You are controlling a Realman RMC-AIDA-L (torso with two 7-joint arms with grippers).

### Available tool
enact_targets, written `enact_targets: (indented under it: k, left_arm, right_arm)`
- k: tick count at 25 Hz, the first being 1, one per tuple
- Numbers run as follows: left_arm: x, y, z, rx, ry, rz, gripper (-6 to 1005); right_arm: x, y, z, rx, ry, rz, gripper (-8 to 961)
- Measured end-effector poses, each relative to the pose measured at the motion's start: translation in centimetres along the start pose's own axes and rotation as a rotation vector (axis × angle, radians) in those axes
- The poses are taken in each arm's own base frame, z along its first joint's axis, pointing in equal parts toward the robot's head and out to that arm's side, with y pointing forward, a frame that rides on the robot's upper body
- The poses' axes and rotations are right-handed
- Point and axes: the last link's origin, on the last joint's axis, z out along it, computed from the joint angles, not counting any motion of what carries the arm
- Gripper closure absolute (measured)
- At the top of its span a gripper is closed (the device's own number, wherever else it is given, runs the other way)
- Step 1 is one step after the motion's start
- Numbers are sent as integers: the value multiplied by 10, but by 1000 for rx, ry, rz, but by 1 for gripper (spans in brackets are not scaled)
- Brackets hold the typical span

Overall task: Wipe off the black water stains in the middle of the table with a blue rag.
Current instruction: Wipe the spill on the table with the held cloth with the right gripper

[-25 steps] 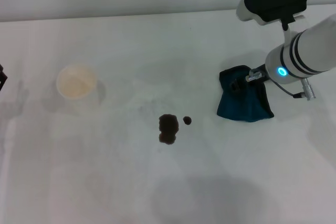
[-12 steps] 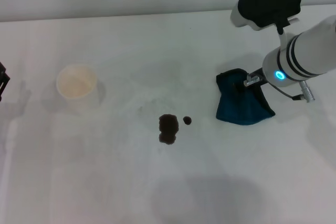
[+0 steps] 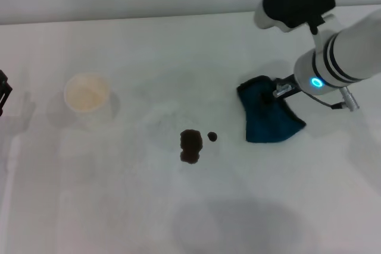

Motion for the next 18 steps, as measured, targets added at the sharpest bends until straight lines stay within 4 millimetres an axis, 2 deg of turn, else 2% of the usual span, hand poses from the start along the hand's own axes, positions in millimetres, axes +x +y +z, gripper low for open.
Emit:
enact_targets:
  k: [4, 5, 6, 9, 14, 18]
  left_arm:
    - [0, 0, 0, 1, 1, -1, 107]
    - [1, 0, 0, 3, 6, -3, 108]
    - [1, 0, 0, 3, 6, -3, 108]
    - [1, 1, 2, 3, 7, -4, 108]
    - [5, 6, 8, -17, 14, -1, 108]
    - [7, 10, 12, -28, 20, -2, 107]
  right_arm:
    - [-8, 12, -17, -44, -17, -81, 880]
    - [-10, 21, -22, -87, -28, -124, 880]
    - [-10, 21, -22, -87, -28, -124, 880]
    - [-9, 41, -25, -184, -35, -201, 881]
    - [5, 78, -14, -332, -20, -275, 881]
    - [14, 100, 11, -390, -84, -303, 881]
